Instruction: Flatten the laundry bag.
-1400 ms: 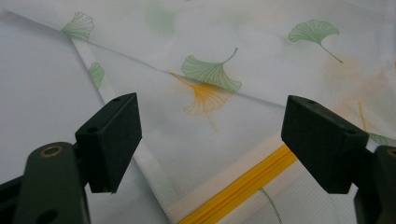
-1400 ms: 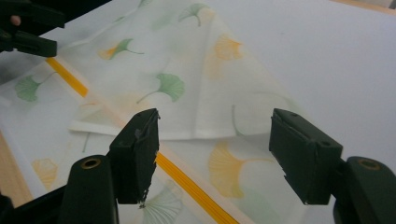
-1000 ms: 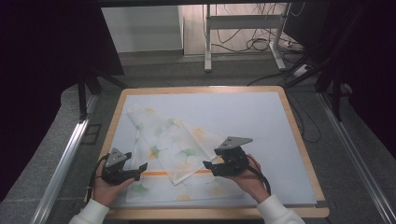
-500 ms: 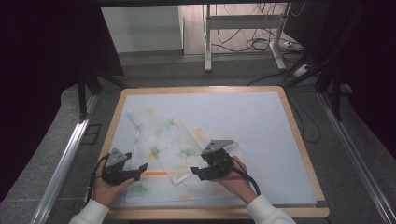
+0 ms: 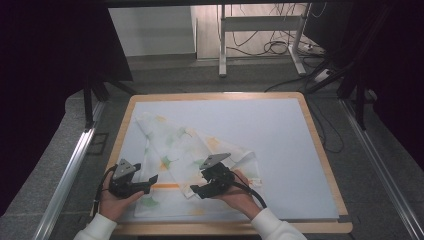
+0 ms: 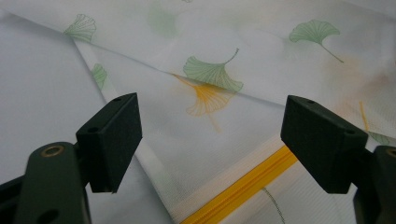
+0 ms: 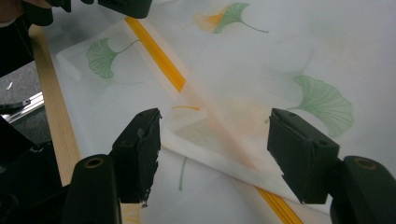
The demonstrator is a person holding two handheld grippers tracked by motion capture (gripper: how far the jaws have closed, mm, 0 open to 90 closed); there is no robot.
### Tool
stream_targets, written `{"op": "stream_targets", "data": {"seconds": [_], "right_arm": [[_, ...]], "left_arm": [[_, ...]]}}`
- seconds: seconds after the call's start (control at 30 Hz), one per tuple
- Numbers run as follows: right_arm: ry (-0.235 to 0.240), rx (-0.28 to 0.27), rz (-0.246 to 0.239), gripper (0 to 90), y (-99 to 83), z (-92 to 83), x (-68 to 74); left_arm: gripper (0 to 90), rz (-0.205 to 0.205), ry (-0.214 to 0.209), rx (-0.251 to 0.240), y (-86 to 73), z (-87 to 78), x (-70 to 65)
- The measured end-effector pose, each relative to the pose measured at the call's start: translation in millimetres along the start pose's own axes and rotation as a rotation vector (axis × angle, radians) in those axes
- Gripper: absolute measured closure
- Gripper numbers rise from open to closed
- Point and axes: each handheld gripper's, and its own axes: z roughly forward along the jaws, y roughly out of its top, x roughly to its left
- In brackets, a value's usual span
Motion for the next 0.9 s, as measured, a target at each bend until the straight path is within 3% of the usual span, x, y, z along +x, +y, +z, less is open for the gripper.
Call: {"op": "stream_targets", "data": {"seconds": [0.23, 0.33, 0.43, 0.9], "right_arm": [[0.017, 0.033, -0.007, 35.0, 4.3, 19.0, 7.3], [0.028, 0.054, -0.015, 35.9, 6.1, 29.0, 11.3], [0.029, 0.064, -0.018, 36.3, 6.9, 33.8, 13.1], [-0.012, 0.133, -0.051, 35.8, 3.3, 49.5, 19.3]], "left_arm": [[20.2, 0.002, -0.001, 0.0, 0.2, -0.7, -0.4], [20.2, -0.028, -0.036, -0.014, 1.6, -2.7, -0.2], [20.2, -0.032, -0.026, -0.01, 2.4, -3.1, -1.6], [20.1, -0.025, -0.022, 0.002, 2.0, -1.6, -1.8]]}}
